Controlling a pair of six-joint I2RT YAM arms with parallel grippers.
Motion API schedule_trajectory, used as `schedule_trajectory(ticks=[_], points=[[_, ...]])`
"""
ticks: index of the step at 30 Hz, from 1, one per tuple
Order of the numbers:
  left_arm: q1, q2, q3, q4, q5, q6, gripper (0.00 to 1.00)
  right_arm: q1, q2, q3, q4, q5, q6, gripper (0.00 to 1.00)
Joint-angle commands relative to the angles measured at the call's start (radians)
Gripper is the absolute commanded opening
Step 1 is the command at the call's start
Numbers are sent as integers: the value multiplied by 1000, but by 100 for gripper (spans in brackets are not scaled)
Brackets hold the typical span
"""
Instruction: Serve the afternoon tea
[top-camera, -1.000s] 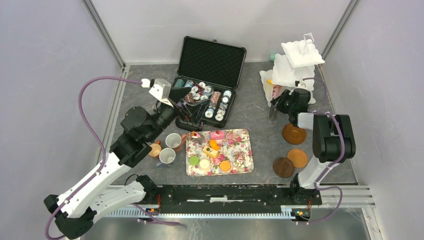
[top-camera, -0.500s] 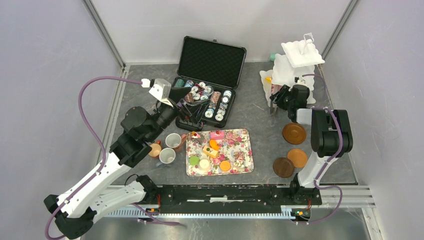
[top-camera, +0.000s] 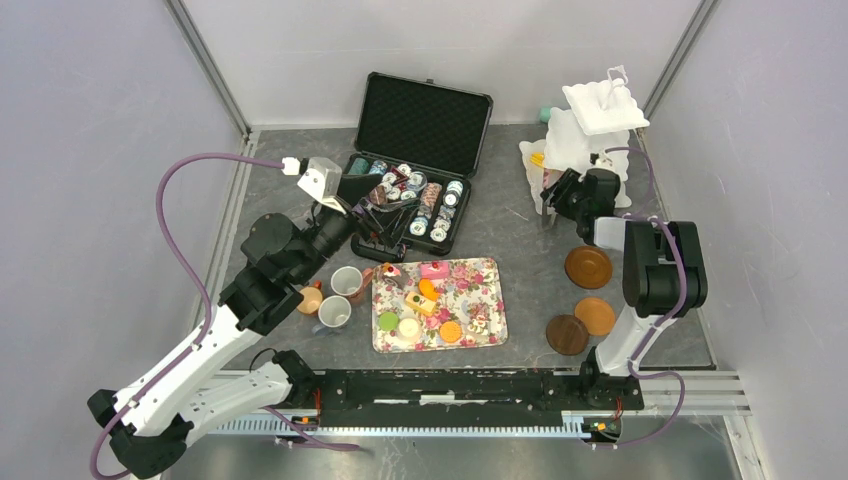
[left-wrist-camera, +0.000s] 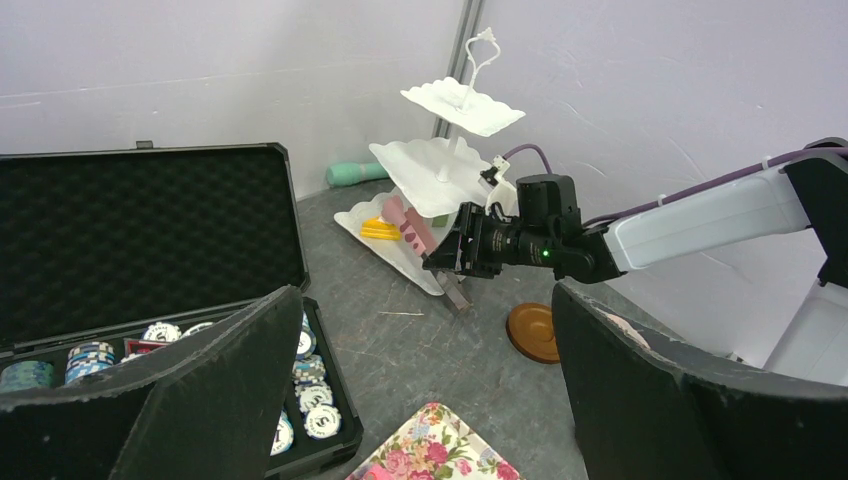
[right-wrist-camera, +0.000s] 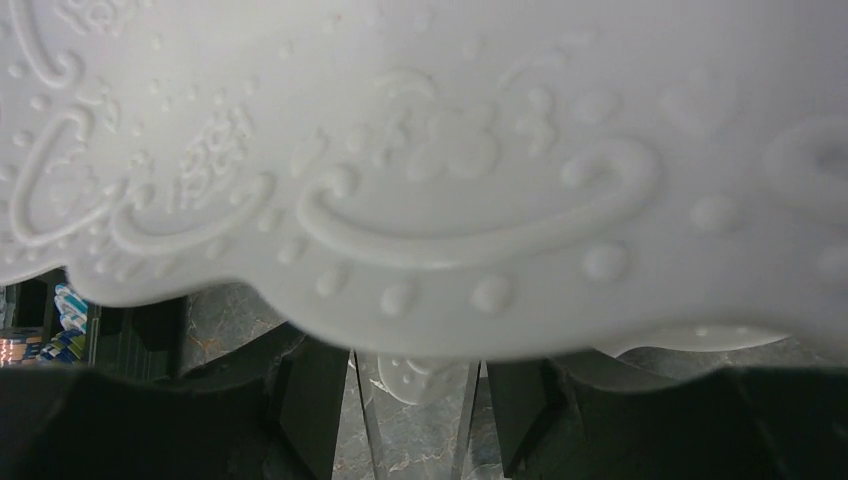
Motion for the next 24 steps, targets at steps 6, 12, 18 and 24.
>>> schedule_trajectory(ticks=[6,12,18,24], points=[[-4,-15,7,28,2,23,100,1,-66,-11,26,1,-17,54],[-5,-17,7,28,1,23,100,0,-114,-68,4,-27,-20,53],[-5,-19,7,27,1,23,100,1,-243,-121,-122,-42,-105,53],[-5,-23,10,25,1,25,100,3,-419,-171,-337,-92,-223,53]])
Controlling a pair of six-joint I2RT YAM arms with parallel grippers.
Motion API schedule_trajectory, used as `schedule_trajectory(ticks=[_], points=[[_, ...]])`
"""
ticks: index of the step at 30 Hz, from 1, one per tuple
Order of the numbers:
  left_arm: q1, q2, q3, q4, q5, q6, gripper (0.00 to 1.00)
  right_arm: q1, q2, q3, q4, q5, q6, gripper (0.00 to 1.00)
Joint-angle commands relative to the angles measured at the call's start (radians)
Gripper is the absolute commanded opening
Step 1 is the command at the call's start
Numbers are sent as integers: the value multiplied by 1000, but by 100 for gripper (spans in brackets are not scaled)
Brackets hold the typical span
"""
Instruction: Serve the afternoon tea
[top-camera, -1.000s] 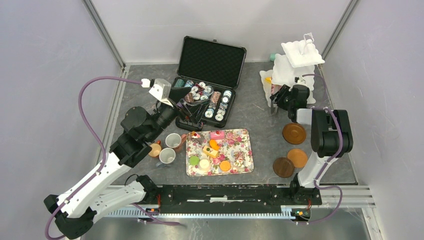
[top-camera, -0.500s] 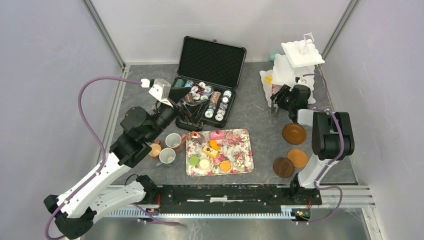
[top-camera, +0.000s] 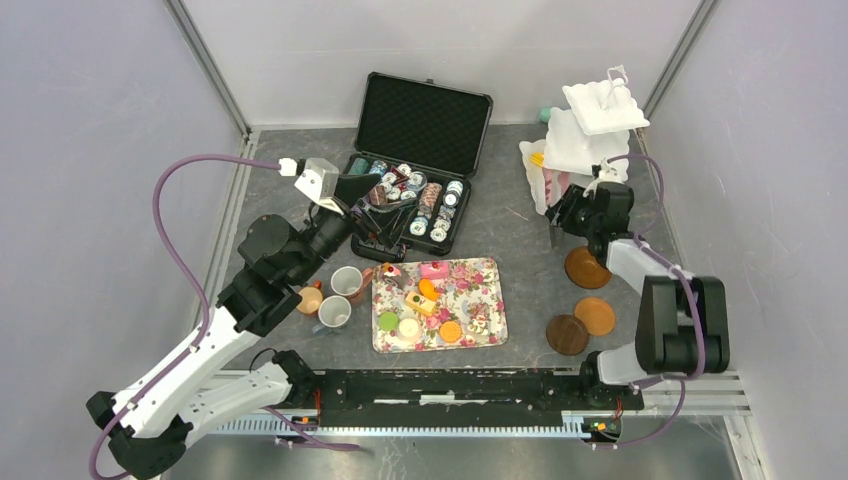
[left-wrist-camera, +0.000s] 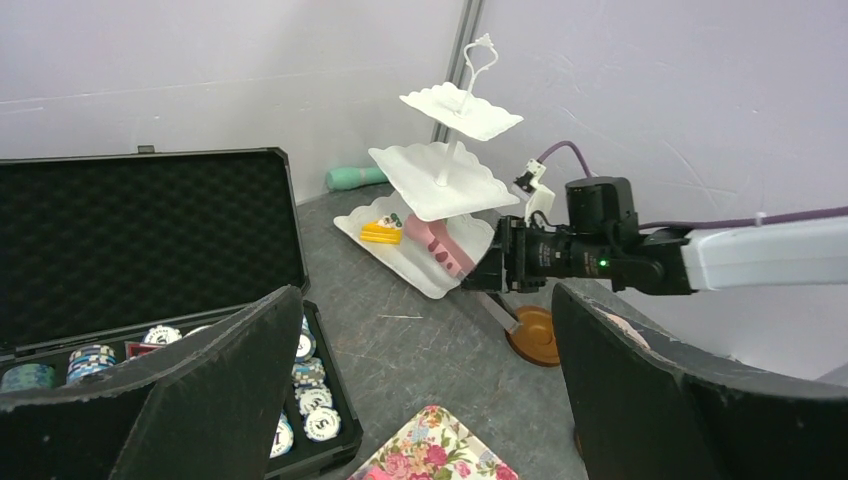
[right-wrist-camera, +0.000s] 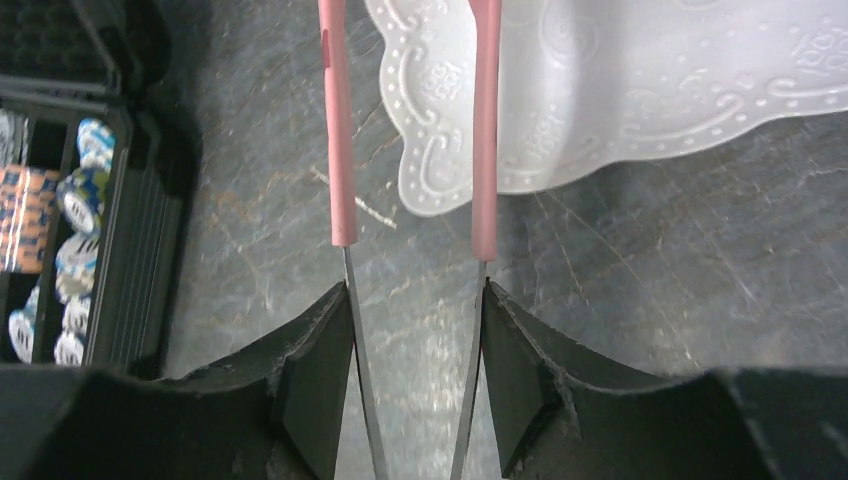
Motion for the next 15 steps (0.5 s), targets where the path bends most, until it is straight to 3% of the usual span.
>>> schedule_trajectory(ticks=[1,5,15], points=[[-5,-13,10,25,1,24,100,5,-144,-25,-177,-76,-128,53],[-5,-13,10,23,0,27,100,36,-235,-52,-362,-160,-241,53],[-5,-7,13,16,-11,38,100,329,-473,10,-799,-147,-424,53]])
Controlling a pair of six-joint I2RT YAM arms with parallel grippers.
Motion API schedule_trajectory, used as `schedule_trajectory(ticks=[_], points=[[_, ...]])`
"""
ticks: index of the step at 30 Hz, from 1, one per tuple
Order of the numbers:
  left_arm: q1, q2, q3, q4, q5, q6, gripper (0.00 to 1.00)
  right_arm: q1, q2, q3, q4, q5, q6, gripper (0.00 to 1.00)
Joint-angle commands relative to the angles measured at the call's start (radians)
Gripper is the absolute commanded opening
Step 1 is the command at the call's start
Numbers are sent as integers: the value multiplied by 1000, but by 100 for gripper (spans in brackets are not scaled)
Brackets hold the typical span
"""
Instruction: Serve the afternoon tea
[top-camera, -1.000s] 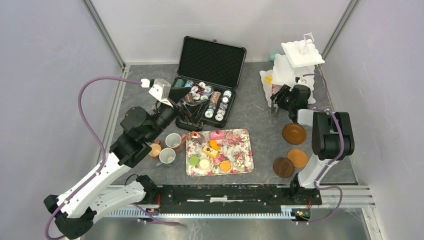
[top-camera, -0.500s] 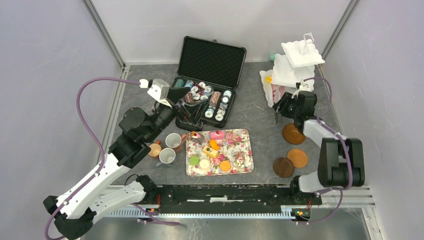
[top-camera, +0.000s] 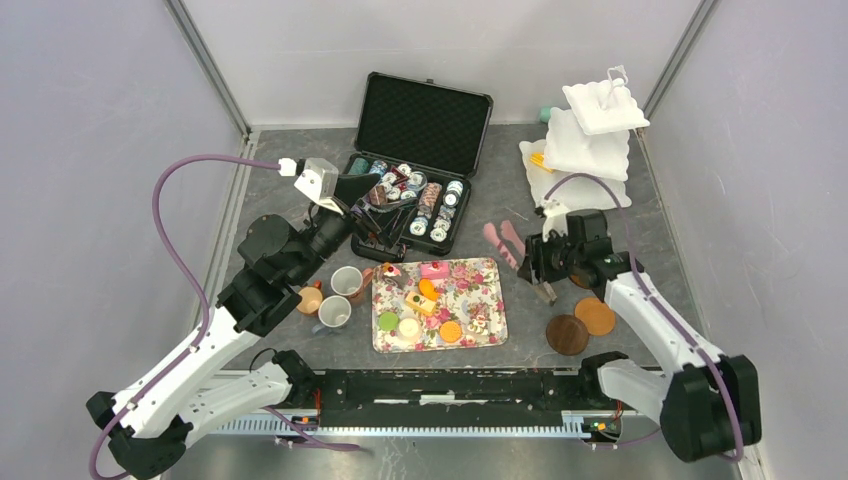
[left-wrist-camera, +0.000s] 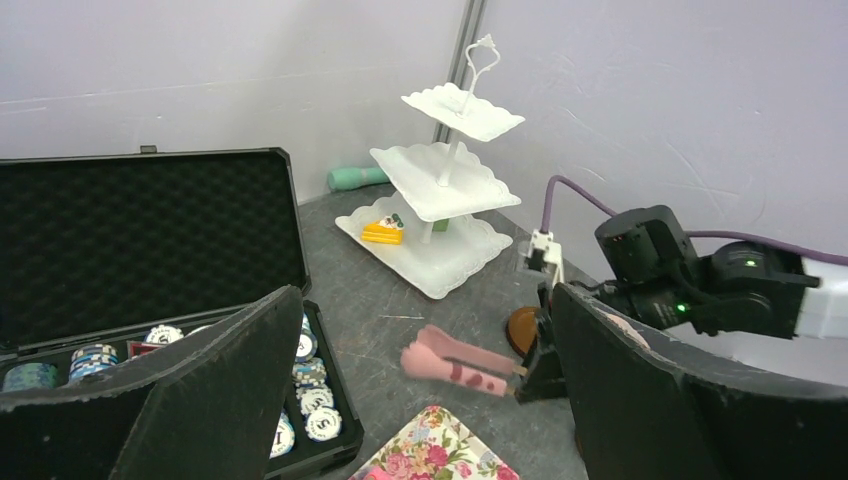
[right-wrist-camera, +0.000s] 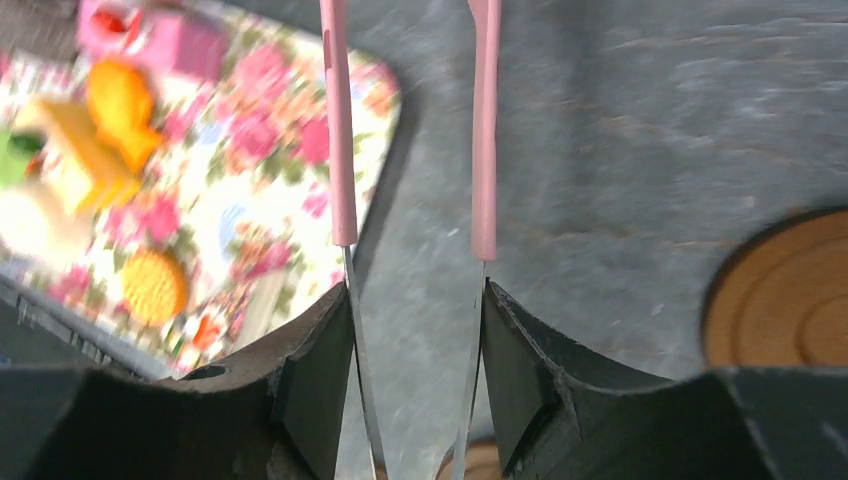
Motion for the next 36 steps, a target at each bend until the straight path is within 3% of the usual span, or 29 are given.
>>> schedule_trajectory(ticks=[1,9,17,28,36], points=[[-5,-2,13,16,-6,38,100,126,-101,92,-264,8,-86,53],[-3,4,16,15,1,34,100,301,-218,129,-561,51,64,53],[-2,16,16,15,9,31,100,327,-279,102,-724,-3,101,55],[-3,15,16,13,3,33,100,332,-216,48,-617,-182,103,54],[-3,12,18,10,-2,36,100,475,-36,145,-464,-155,142,53]])
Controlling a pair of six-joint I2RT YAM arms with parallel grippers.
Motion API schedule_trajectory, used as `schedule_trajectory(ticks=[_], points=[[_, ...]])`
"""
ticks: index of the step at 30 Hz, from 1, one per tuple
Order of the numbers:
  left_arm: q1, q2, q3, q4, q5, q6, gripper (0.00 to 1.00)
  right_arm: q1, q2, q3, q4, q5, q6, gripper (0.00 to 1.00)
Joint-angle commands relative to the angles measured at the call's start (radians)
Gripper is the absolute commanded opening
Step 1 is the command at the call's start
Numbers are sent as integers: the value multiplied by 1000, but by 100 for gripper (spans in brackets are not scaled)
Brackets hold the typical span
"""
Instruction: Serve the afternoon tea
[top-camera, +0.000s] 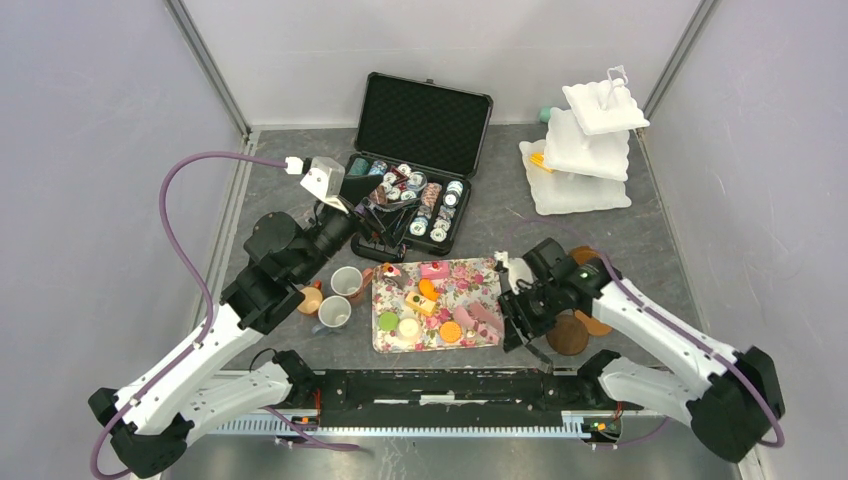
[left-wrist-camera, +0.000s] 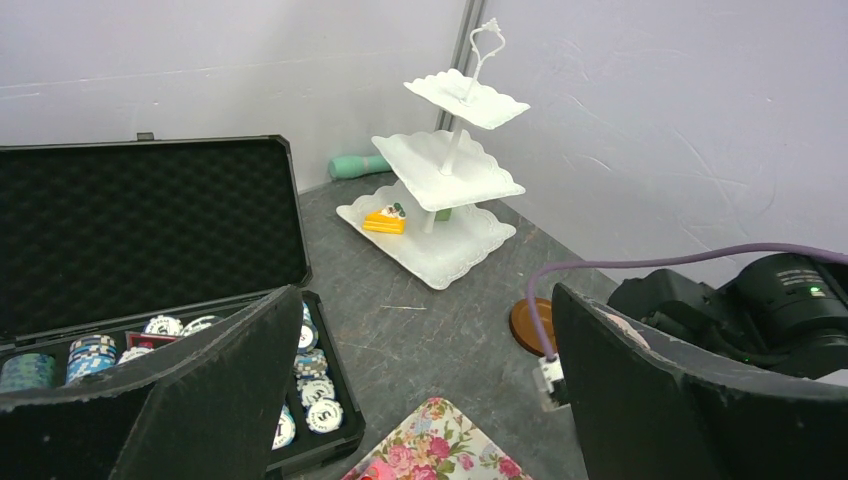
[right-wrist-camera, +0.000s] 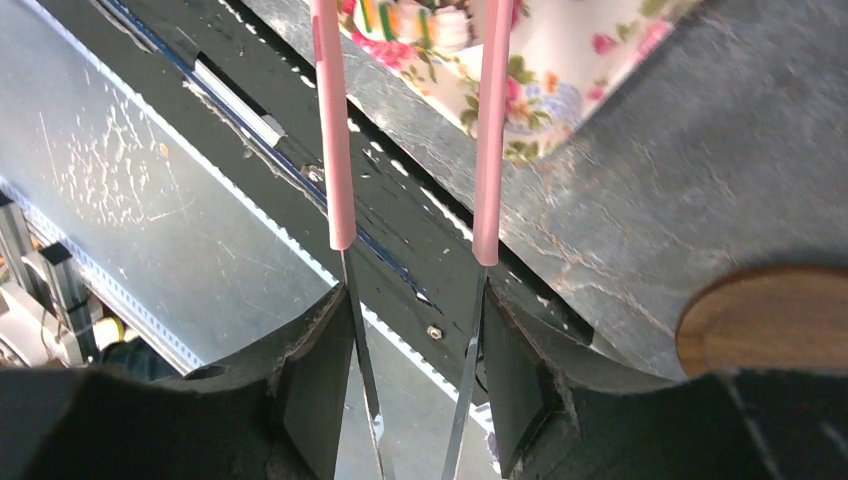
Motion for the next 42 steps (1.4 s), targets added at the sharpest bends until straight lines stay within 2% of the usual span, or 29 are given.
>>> schedule_trajectory(ticks=[1,5,10,19,24,40,42], points=[[-2,-8,18,16,-2,36,100,77,98,105,126,-3,28,53],[-3,-7,16,16,-8,40,100,154,191,205,108,115,2,53],[-3,-1,16,16,-6,39,100,190,185,244,24,273,-36,53],[-3,10,18,16,6,34,100,294,135,248,-20,356,19,54],[-2,10,18,16,5,34,100,345,148,250,-51,417,49,53],[-3,9,19,16,8,31,100,455,227,257,-45,467,102,52],[-3,6,19,16,8,31,100,454,226,254,-49,495,104,50]])
